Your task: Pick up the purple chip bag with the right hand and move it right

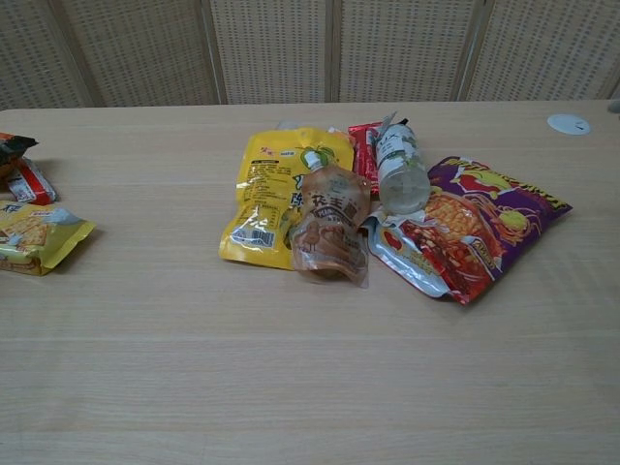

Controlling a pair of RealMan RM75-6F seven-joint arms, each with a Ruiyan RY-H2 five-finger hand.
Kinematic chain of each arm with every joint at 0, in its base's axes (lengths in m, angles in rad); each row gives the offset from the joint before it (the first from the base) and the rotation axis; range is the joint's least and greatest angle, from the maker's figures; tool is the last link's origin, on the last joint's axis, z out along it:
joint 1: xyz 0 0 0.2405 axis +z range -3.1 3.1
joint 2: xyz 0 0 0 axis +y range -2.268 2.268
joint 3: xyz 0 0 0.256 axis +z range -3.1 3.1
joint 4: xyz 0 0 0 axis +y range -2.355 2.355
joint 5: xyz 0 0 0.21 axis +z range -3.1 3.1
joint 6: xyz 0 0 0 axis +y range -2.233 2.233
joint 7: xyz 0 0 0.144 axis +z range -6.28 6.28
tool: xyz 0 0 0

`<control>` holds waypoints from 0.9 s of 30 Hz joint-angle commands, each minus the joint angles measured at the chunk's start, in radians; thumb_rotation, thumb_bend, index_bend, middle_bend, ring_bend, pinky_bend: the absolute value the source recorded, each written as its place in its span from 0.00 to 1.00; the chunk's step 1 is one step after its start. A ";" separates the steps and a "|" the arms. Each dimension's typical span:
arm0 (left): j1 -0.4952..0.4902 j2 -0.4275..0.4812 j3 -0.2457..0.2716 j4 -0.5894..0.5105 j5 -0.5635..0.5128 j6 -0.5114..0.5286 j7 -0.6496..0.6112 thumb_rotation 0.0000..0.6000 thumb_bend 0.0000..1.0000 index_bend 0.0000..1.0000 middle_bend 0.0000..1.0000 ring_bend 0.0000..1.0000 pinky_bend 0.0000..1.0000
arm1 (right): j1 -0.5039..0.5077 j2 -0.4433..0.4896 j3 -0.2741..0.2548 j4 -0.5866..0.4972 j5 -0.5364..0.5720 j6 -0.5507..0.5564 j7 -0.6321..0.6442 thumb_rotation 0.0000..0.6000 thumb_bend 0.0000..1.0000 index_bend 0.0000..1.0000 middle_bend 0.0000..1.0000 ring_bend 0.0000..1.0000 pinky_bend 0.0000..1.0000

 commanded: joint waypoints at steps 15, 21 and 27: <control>0.003 0.004 -0.001 -0.001 0.013 0.011 -0.023 0.51 0.00 0.00 0.00 0.00 0.00 | 0.155 -0.170 -0.025 0.004 0.163 -0.072 -0.143 1.00 0.00 0.00 0.00 0.00 0.00; 0.004 0.006 -0.001 -0.002 0.014 0.014 -0.032 0.52 0.00 0.00 0.00 0.00 0.00 | 0.206 -0.150 -0.059 0.002 0.150 -0.148 -0.160 1.00 0.00 0.00 0.00 0.00 0.00; 0.005 0.008 -0.001 -0.004 0.016 0.015 -0.037 0.53 0.00 0.00 0.00 0.00 0.00 | 0.264 -0.124 -0.088 0.021 0.153 -0.259 -0.143 1.00 0.00 0.00 0.00 0.00 0.00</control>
